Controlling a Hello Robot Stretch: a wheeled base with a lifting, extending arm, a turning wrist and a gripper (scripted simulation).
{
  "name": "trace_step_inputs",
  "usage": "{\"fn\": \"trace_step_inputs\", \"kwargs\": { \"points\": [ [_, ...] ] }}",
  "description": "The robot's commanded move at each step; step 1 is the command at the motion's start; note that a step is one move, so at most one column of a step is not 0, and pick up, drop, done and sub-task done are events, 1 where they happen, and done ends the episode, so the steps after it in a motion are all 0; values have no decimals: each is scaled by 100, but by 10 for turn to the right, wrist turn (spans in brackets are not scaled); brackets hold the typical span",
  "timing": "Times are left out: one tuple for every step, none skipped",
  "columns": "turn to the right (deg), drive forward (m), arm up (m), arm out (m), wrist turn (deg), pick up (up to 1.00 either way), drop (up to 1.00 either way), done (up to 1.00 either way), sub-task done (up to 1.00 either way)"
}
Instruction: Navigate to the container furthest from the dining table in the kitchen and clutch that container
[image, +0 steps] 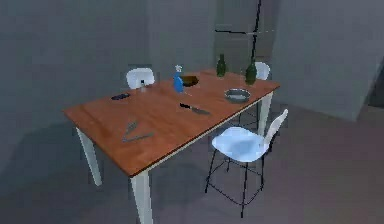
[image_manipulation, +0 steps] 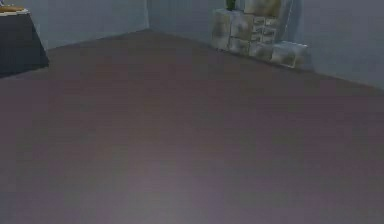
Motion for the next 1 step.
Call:
{"fn": "trace_step_inputs", "kwargs": {
  "points": [
    [390, 0, 0, 0, 0, 0, 0, 0, 0]
  ]
}}
